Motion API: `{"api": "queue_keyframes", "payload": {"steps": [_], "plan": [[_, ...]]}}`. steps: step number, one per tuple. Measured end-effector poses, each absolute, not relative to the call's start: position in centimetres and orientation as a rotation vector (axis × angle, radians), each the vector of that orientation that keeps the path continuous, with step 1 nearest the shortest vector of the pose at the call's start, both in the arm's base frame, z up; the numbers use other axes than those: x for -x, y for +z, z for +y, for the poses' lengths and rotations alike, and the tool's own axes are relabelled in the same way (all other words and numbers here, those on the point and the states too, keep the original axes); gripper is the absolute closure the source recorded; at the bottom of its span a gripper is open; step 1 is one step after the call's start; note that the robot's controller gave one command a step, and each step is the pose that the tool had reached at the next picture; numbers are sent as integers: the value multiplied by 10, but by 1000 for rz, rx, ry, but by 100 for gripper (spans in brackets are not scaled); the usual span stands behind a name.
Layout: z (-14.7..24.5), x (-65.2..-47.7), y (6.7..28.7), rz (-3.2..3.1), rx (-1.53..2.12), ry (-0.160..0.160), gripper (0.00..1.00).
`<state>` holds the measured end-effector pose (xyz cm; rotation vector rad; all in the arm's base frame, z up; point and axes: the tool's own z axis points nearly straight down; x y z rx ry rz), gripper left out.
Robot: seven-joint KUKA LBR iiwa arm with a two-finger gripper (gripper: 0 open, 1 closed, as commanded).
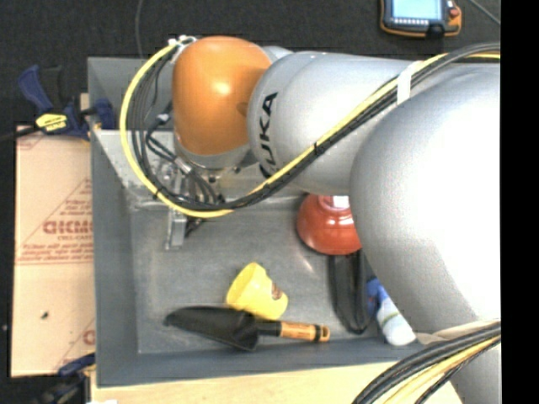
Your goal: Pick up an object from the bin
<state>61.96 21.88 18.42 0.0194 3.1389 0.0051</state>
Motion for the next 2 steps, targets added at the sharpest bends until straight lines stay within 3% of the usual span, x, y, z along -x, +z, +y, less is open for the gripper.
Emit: {"api": "queue_keyframes", "payload": {"steps": [1, 2], "plan": [[196, -570, 176, 3137, -47, 8, 0], [134, -649, 289, 3129, 40, 7, 0]]}}
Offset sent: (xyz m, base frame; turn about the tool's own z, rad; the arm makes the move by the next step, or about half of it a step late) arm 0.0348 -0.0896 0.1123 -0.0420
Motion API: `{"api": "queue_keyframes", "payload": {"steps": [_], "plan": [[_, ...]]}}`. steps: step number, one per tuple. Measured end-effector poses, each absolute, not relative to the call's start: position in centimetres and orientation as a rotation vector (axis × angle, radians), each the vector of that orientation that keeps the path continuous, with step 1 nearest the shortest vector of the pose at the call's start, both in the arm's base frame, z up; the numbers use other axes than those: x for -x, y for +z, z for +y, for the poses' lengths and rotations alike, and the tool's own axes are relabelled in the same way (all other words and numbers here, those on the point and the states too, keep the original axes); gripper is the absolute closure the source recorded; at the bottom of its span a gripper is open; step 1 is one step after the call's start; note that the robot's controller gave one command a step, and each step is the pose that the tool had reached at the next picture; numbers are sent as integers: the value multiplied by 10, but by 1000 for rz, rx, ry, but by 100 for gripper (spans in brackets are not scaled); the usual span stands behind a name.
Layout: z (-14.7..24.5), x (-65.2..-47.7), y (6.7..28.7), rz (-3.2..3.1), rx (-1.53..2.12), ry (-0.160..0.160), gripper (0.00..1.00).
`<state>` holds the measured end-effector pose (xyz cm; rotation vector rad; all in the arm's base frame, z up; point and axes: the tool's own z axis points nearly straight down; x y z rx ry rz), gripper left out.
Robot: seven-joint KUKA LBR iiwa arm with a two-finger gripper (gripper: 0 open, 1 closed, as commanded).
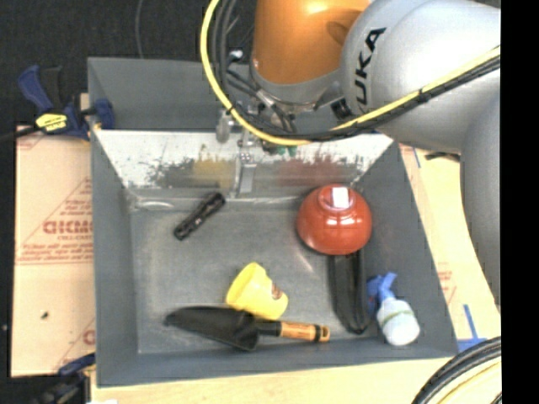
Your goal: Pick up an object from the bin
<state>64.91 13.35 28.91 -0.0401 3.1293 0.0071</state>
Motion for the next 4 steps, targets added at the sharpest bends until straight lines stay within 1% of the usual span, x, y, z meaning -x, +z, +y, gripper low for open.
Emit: {"api": "queue_keyframes", "payload": {"steps": [1, 2, 3, 4], "plan": [[139, -588, 202, 3140, -31, 9, 0], [135, -607, 227, 3123, -5, 7, 0], [141, -646, 164, 3135, -12, 8, 0], [129, -647, 215, 3105, -41, 13, 0]]}}
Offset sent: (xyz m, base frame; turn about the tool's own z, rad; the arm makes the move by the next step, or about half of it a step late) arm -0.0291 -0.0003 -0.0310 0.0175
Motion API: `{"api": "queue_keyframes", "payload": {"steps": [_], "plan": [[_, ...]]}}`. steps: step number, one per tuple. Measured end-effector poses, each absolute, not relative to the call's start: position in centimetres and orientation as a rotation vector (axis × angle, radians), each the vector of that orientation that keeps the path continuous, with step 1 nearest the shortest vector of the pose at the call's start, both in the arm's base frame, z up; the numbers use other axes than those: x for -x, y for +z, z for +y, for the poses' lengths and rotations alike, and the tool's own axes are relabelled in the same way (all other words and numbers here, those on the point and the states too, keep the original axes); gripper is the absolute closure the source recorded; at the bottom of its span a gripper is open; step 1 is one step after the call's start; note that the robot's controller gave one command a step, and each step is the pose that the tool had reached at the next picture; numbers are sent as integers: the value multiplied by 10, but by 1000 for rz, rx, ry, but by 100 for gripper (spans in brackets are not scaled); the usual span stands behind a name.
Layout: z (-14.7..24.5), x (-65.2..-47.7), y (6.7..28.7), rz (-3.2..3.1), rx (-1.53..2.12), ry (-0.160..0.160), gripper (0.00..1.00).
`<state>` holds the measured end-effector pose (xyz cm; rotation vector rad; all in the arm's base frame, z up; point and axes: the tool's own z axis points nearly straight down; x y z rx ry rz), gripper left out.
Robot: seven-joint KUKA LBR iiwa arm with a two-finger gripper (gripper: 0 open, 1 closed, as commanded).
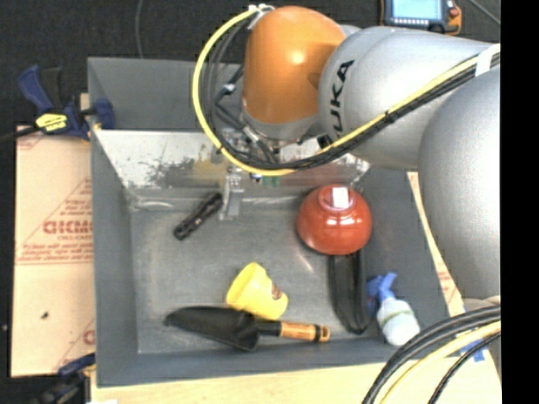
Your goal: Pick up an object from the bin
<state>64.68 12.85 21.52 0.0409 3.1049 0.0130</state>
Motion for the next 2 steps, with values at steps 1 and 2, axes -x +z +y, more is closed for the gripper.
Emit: {"api": "queue_keyframes", "payload": {"steps": [1, 2], "plan": [[96, -623, 119, 3152, -78, 2, 0], [108, -588, 156, 3095, -153, 19, 0]]}}
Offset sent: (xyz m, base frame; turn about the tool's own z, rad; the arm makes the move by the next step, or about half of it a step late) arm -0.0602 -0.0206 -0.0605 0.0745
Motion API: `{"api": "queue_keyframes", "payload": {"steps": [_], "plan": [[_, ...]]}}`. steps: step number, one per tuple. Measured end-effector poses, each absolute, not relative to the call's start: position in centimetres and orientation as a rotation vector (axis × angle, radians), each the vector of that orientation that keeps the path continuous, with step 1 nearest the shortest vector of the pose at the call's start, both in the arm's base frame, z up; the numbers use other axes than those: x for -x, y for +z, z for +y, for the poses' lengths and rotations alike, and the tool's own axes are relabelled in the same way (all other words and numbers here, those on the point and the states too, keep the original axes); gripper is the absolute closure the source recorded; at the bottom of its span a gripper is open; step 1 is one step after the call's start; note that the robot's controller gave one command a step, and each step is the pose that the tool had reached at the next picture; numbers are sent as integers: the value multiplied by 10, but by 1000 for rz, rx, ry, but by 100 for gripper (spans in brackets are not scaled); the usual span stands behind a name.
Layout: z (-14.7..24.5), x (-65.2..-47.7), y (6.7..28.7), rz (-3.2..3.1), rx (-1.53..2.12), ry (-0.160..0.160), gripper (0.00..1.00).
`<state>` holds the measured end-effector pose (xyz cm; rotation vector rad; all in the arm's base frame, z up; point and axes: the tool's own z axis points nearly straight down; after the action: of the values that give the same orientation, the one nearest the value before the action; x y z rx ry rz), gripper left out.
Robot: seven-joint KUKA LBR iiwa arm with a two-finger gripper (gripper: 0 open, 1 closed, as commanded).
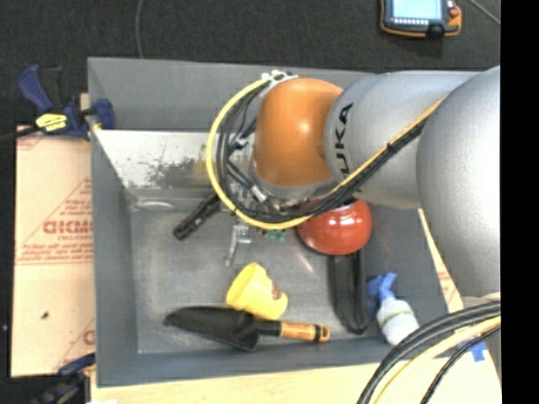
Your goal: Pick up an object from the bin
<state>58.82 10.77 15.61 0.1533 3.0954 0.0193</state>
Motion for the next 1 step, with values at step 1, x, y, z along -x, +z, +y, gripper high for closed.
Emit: {"api": "queue_keyframes", "payload": {"steps": [1], "plan": [[105, -607, 134, 3098, -171, 20, 0]]}}
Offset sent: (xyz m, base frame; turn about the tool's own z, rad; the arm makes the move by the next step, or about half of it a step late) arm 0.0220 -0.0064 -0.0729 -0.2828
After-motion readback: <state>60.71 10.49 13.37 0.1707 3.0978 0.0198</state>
